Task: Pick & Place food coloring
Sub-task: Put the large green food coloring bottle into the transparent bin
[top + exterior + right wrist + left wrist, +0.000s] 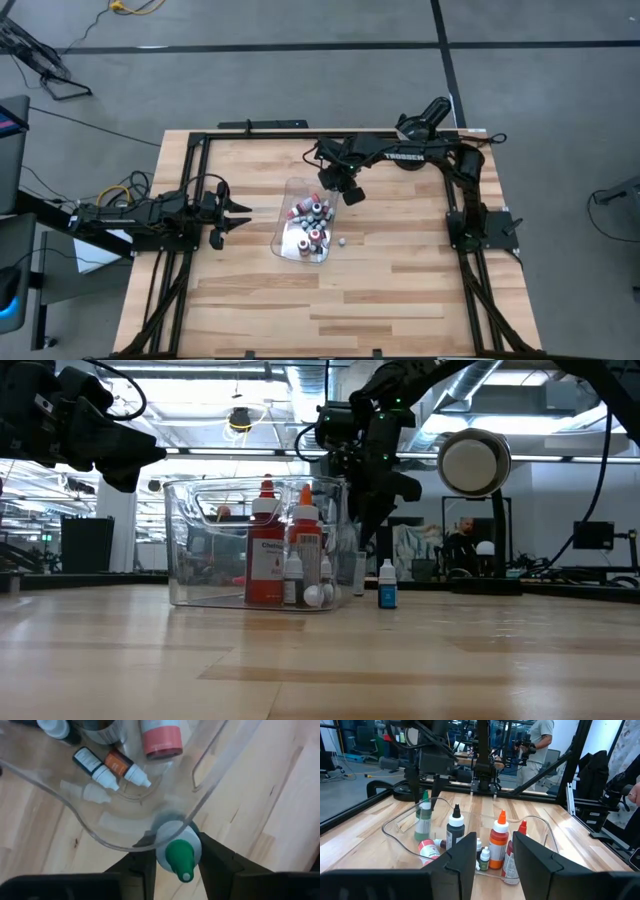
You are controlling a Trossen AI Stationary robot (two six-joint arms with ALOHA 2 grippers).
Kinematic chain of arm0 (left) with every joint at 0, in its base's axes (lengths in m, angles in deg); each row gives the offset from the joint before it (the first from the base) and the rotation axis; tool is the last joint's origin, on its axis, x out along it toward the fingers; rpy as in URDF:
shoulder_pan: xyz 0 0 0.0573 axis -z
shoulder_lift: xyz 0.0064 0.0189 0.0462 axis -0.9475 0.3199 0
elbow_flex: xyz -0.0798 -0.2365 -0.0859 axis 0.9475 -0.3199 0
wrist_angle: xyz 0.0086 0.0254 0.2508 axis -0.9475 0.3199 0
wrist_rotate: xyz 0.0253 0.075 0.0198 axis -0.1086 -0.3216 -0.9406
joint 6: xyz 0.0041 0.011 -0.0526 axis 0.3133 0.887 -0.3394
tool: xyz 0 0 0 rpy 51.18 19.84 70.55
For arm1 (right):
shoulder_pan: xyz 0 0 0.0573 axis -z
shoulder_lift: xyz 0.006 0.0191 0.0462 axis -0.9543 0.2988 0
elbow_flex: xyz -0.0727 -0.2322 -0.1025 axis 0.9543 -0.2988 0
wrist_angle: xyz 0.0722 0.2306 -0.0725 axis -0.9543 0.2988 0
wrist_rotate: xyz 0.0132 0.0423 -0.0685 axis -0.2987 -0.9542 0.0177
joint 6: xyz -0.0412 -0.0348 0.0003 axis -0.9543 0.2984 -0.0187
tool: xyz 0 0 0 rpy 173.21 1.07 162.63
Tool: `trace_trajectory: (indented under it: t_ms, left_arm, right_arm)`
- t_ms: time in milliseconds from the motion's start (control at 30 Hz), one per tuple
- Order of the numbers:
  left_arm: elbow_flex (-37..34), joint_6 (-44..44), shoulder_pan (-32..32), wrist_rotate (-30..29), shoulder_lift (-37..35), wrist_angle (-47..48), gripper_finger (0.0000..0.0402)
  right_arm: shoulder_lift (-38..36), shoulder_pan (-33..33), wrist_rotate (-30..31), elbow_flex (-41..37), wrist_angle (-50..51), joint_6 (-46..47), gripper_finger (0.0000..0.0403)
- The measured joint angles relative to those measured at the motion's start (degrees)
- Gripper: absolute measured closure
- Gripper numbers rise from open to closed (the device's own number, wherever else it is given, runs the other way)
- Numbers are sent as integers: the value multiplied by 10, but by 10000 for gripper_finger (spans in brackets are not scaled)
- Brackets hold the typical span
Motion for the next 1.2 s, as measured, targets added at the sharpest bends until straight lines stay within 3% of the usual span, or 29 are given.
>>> trace_trajectory:
  t_ms: [467, 667, 967, 1200]
  left_arm:
    - [0, 0, 0, 0, 0, 0, 284]
    - [0, 0, 0, 0, 0, 0, 284]
    - [0, 0, 0, 0, 0, 0, 284]
    - [0, 0, 0, 0, 0, 0, 284]
  right_arm:
    - [-14, -4, 10, -2, 133, 153, 296]
    - [-47, -28, -97, -3, 189, 210, 295]
    - [-111, -63, -264, -3, 194, 241, 296]
    - [-144, -77, -314, -2, 113, 288, 296]
